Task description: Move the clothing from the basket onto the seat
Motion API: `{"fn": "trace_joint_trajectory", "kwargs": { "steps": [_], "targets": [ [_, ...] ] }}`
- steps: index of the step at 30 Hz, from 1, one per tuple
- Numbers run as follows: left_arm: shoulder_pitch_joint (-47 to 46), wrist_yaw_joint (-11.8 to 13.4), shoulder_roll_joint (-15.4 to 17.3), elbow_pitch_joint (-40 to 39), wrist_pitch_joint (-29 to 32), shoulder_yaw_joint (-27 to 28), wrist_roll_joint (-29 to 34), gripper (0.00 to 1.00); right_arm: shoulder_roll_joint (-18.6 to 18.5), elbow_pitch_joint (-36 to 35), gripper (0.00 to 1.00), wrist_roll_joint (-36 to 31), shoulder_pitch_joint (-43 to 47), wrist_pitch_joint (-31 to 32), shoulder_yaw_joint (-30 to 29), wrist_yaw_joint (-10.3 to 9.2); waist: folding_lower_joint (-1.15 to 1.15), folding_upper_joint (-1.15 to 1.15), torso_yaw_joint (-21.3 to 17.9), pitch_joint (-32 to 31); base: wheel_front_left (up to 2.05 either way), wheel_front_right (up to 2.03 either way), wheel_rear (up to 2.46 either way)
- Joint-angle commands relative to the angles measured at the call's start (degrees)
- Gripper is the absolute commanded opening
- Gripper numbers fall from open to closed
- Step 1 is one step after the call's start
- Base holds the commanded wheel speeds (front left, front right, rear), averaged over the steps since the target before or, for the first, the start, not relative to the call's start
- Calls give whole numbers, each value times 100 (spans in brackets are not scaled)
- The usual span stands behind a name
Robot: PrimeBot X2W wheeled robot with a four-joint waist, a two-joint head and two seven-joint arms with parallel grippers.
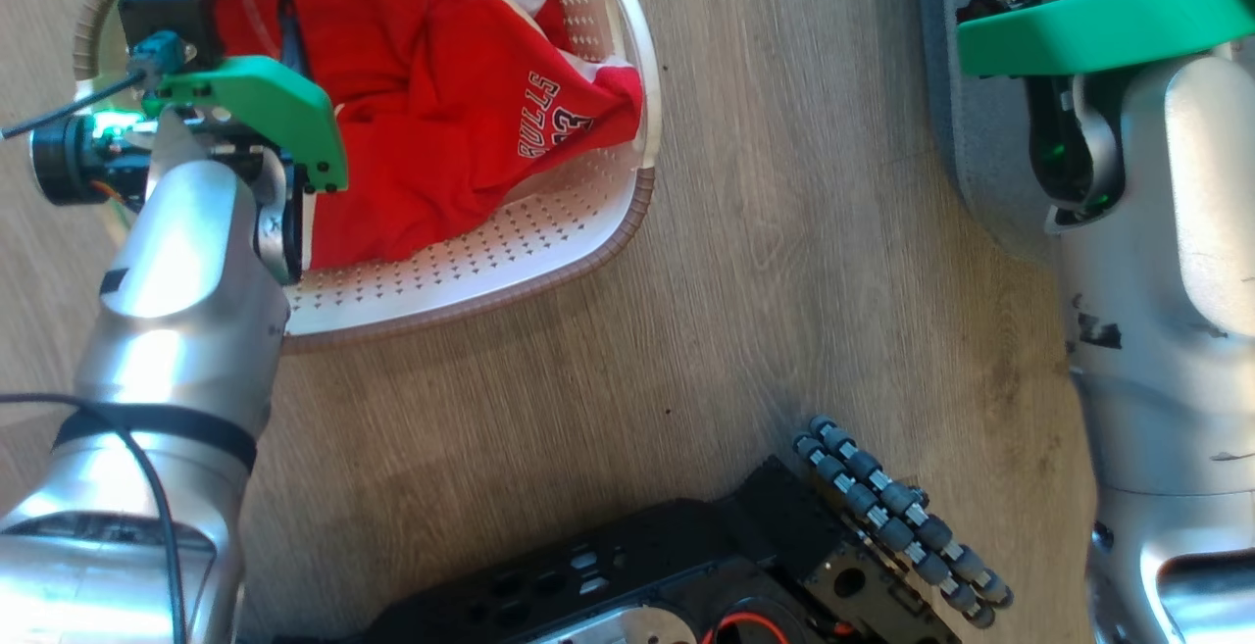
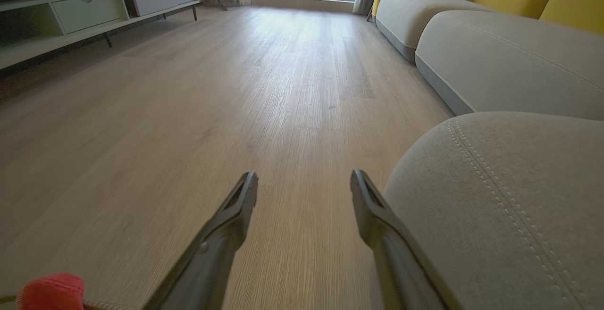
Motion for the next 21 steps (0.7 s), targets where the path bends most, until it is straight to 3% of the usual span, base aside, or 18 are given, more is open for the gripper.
{"fn": "trace_joint_trajectory", "kwargs": {
  "steps": [1, 4, 12, 13, 14, 15, 21],
  "targets": [
    [-15, 17, 160, -39, -55, 80, 53, 100, 71, -196, 100, 46, 102, -36, 32, -1, 0, 0, -12, 43, 0, 0, 0],
    [-126, -4, 180, 70, -55, 86, 73, 100, 93, -195, 100, 90, 83, -36, 77, -1, 0, 0, -43, 93, 0, 0, 0],
    [-357, -346, 119, 37, -55, 164, 1, 100, 125, -169, 100, 190, 78, -36, 147, -1, 0, 0, -77, 199, 0, 0, 0],
    [-375, -370, 115, 30, -55, 143, 32, 89, 127, -167, 100, 194, 77, -36, 142, -1, 0, 0, -70, 202, 0, 0, 0],
    [-384, -392, 110, 45, -55, 118, 63, 33, 128, -162, 100, 197, 74, -36, 137, -1, 0, 0, -63, 196, 0, 0, 0],
    [-385, -431, 103, 60, -55, 99, 83, 0, 130, -154, 100, 198, 67, -36, 137, -1, 0, 0, -56, 181, 0, 0, 0],
    [-236, -707, 32, 101, -55, 42, 119, 0, 133, -140, 100, 153, 79, -36, 105, -1, 0, 0, 75, -77, 0, 0, 0]
  ]
}}
